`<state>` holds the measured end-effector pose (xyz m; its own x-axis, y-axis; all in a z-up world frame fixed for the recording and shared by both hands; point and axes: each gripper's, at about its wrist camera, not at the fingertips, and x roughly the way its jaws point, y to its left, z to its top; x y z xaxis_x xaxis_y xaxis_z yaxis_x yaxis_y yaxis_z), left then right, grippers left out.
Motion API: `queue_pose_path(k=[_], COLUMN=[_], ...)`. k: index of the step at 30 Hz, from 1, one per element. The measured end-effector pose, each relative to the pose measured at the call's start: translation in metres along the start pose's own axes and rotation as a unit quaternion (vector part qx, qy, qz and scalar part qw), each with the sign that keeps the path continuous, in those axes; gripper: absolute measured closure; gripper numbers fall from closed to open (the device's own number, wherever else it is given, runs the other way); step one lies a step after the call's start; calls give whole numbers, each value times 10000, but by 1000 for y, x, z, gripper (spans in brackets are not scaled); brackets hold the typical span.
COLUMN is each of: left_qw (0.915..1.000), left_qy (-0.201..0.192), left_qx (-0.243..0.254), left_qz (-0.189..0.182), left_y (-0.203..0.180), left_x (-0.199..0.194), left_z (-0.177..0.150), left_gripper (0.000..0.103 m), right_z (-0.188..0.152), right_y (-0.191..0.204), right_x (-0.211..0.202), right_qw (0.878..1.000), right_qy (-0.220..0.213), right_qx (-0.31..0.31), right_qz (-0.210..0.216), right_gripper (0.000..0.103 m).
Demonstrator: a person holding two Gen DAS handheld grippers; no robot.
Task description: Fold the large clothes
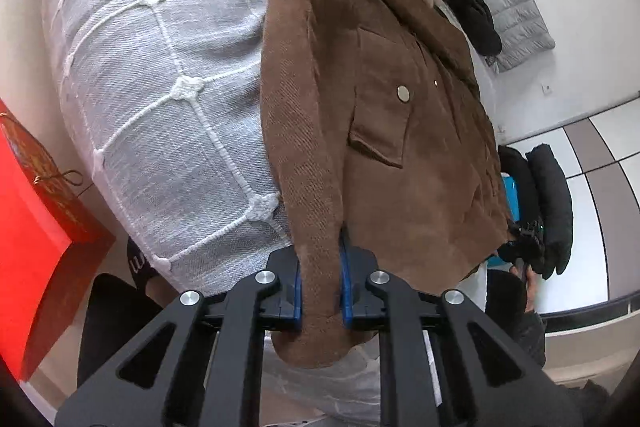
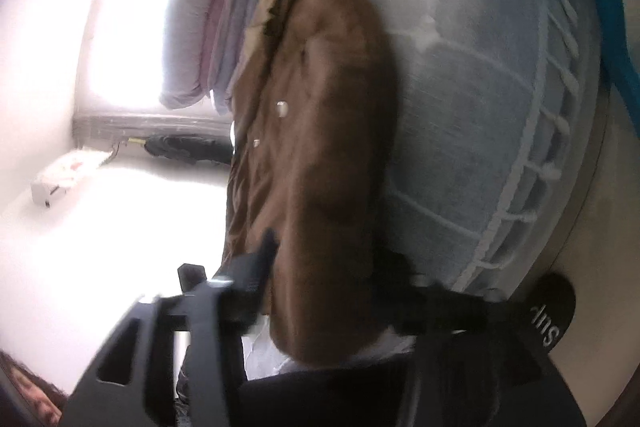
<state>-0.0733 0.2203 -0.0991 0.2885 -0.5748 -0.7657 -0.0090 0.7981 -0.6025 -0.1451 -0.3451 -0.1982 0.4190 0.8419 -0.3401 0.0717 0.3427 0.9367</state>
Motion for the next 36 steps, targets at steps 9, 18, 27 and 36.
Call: queue_pose_path(k=[9, 18, 27, 36], left_qw=[9976, 9995, 9991, 9921], left_qy=[188, -30, -183, -892], left_qx=[68, -56, -151, -142], left_qz=[-665, -302, -363, -871], left_y=[-13, -7, 6, -15], left_x=[13, 7, -5, -74], left_z=[4, 6, 1, -8], left_gripper=[14, 92, 93, 94], right_z=[0, -7, -6, -15], right_y=[1, 5, 9, 58], right_x=[2, 2, -2, -29], right_qw=[9999, 9993, 9985, 9854], right_qy=[-98, -339, -519, -1313], right_qx=[123, 148, 72, -284], right_qz=[-12, -9, 186, 1051], right_gripper=[69, 86, 87, 91])
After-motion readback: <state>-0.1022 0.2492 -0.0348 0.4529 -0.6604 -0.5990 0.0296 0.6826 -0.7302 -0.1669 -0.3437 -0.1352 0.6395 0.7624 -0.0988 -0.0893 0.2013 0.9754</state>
